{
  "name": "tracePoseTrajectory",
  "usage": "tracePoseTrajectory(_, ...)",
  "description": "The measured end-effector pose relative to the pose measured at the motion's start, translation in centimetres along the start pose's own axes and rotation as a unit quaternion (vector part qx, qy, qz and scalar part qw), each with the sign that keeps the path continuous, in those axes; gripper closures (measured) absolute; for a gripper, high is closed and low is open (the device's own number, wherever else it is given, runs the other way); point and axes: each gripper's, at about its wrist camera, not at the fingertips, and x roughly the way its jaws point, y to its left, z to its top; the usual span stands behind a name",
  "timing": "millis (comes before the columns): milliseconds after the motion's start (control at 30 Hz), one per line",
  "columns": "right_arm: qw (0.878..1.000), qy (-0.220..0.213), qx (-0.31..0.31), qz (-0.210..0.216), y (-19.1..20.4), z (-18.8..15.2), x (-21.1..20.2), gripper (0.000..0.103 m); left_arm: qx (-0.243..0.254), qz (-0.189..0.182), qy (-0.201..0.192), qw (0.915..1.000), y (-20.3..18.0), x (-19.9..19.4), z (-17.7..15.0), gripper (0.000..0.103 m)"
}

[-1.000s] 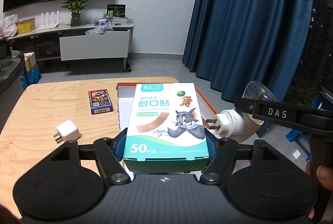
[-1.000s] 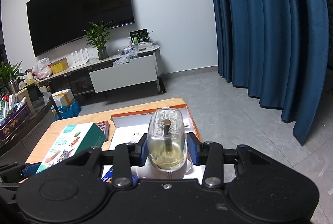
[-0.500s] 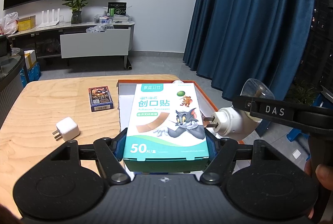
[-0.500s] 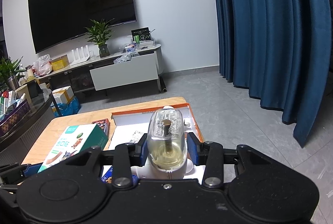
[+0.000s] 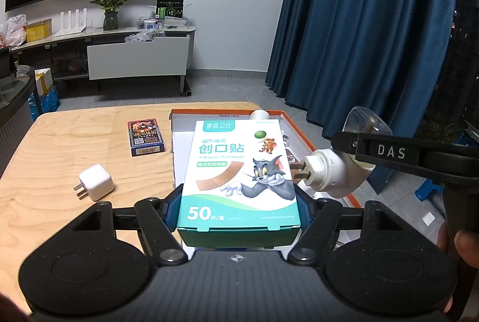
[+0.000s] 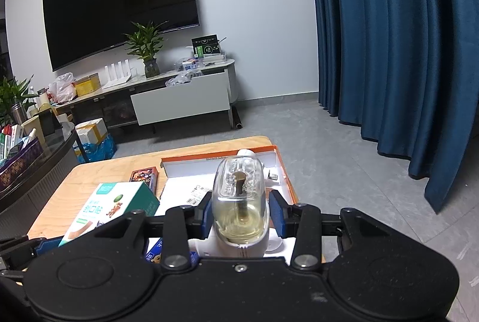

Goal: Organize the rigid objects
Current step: 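Lower the teal box with the left gripper while the right lowers the diffuser into the box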

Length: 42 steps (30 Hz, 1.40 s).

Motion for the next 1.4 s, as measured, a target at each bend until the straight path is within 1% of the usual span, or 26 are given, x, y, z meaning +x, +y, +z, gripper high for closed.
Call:
tracePoseTrajectory(1000,0.999,0.035,-0.014,-0.004,-0.2,0.8,3.4,0.055,0.000,-0.013,0.027,0.9996,0.5,2.7,0.1,0.031)
tracePoseTrajectory(1400,0.999,0.044,-0.020,-0.009,0.0,1.1,4.5,0.055,0.001,-0.012,0.027,0.9996,0.5,3.2,0.3,0.031)
